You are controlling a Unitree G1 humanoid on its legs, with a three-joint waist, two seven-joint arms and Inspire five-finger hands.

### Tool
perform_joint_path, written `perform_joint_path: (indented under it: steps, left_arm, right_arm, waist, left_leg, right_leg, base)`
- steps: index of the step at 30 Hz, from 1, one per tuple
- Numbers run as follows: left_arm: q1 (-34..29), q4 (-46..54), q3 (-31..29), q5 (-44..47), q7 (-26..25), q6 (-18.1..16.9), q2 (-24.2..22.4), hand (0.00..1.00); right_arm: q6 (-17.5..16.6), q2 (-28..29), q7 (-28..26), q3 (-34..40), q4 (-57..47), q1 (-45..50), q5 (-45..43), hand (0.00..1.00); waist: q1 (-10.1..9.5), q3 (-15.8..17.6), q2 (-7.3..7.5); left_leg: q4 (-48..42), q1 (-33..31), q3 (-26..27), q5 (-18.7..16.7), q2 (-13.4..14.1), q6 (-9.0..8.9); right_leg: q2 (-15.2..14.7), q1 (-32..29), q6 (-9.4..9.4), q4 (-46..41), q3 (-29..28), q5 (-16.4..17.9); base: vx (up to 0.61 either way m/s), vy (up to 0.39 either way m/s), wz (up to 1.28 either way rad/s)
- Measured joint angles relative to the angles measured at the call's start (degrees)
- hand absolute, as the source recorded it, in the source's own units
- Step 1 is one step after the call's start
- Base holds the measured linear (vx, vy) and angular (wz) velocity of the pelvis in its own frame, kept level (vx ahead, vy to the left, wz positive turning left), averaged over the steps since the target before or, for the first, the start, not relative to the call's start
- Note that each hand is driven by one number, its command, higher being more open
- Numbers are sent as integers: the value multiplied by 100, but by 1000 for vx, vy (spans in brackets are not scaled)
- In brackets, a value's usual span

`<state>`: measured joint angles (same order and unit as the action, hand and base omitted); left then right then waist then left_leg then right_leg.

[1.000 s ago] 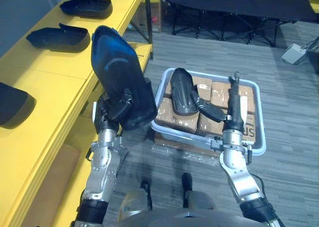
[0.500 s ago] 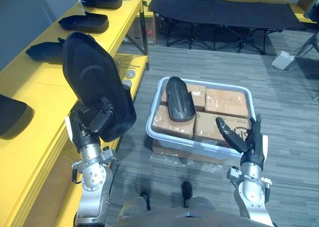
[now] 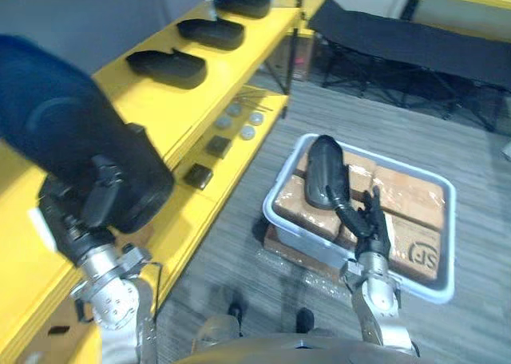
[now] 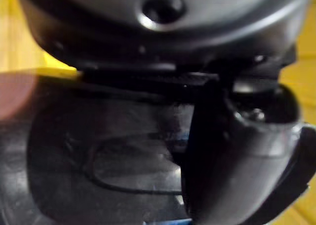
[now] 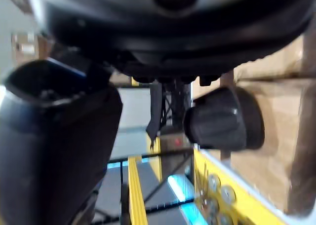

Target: Walk over and take three plastic housings, then place them on the shelf

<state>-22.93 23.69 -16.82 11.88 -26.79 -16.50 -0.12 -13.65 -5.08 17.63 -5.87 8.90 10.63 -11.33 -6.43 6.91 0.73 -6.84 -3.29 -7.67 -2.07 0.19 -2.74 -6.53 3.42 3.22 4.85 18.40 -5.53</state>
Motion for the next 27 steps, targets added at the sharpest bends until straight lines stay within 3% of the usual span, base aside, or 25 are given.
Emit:
perform_joint_path:
  steps: [3,6,8,9,10,11,16,22,27]
  left_arm:
    - [-173,0,-290,168,93,-54,-90,0]
    - [-435,0,-487,230,312,-189,-233,0]
    - [-466,1,-505,422,654,-215,-230,0]
    - [-438,0,-417,459,934,-228,-232,0]
    - [-440,0,-281,537,1172,-235,-232,0]
    - [-443,-1,-192,573,1229,-234,-232,0]
    - [-458,-1,-18,571,1213,-233,-218,0]
    - [-427,-1,386,553,1184,-222,-160,0]
    - [-343,-1,565,541,1073,-220,-163,0]
  right_arm:
    - [67,-176,14,-11,300,-508,186,100]
    - [75,-152,50,82,351,-796,185,100]
    - [89,-120,80,152,264,-718,191,100]
    - [113,-124,156,253,190,-579,218,100]
    - [169,-129,199,369,116,-428,272,100]
    - [185,-131,196,430,107,-348,338,100]
    - [212,-112,-126,478,104,-119,427,100]
    - [210,-113,-250,391,-37,48,418,100]
    - [209,-120,-204,61,-33,-231,424,100]
  waist:
    - [-282,-24,61]
    - [-427,-37,82]
    - [-276,-43,76]
    - [-131,-39,88]
    - [-68,-19,41]
    - [-63,-13,5]
    - [33,70,-78]
    - [232,96,-87]
    - [125,400,-239]
  left_leg:
    - [-3,-22,-335,59,-69,-12]
    - [14,-46,-546,103,-132,-3]
    - [-16,-256,162,25,68,134]
    - [-28,-325,881,137,305,210]
    - [-25,-339,1536,266,511,164]
    - [13,-318,1740,370,559,104]
    - [287,-10,2175,440,386,169]
    - [288,54,2282,403,326,173]
    - [-761,-249,2103,-135,448,205]
  right_leg:
    - [-12,178,16,-1,348,54]
    - [-77,349,57,-6,715,134]
    - [-150,494,96,-33,1241,186]
    - [-207,608,140,-35,1619,217]
    - [-270,651,244,-120,1869,294]
    - [-314,661,303,-194,1934,347]
    - [-636,568,392,-391,1541,388]
    - [-723,562,390,-439,1417,392]
    - [-839,592,469,-994,1449,753]
  base:
    - [23,-19,62]
    - [0,1,70]
    - [-10,14,131]
    - [-14,34,167]
    - [-9,64,145]
    - [-11,125,84]
    - [27,150,-23]
    - [47,43,-11]
    - [52,32,11]
